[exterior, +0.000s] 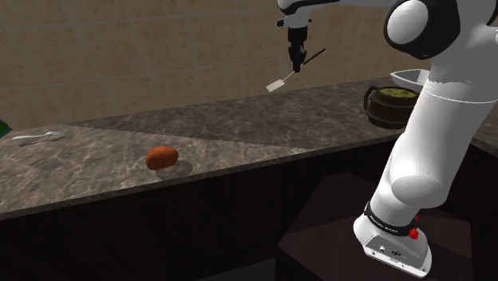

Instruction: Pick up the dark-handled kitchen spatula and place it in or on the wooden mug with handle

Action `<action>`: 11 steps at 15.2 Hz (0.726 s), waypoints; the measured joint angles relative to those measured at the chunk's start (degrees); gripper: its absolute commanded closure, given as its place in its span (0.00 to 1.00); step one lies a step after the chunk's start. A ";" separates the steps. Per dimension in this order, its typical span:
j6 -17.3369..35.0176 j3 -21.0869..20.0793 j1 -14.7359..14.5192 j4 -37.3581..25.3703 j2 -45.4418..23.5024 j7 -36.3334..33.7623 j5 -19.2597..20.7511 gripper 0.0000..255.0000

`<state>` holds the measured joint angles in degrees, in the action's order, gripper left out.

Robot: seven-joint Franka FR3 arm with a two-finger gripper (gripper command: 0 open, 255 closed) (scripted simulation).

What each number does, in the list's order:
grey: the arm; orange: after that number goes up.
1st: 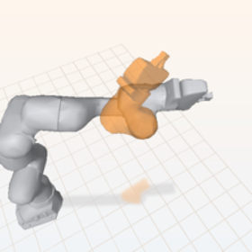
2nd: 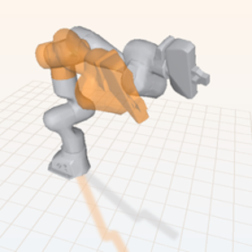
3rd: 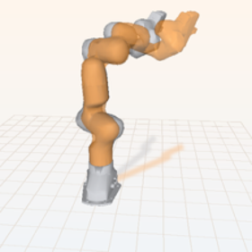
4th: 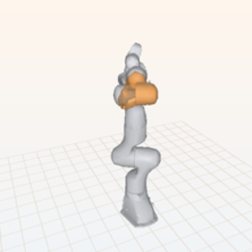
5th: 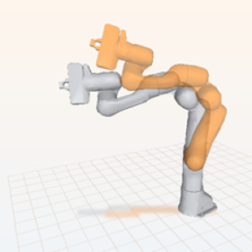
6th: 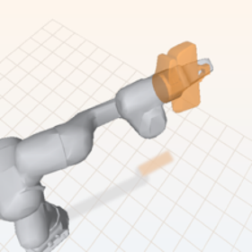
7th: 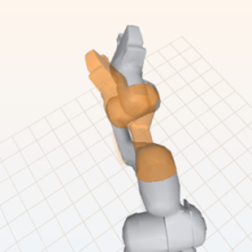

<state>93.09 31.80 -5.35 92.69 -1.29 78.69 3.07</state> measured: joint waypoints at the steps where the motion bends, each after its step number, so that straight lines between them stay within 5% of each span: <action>1: 0.15 0.40 0.38 1.35 1.46 0.73 0.78 1.00; 11: 1.30 4.21 4.71 11.88 13.52 7.61 7.91 1.00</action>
<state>94.40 36.01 -0.64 104.57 12.23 86.29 10.98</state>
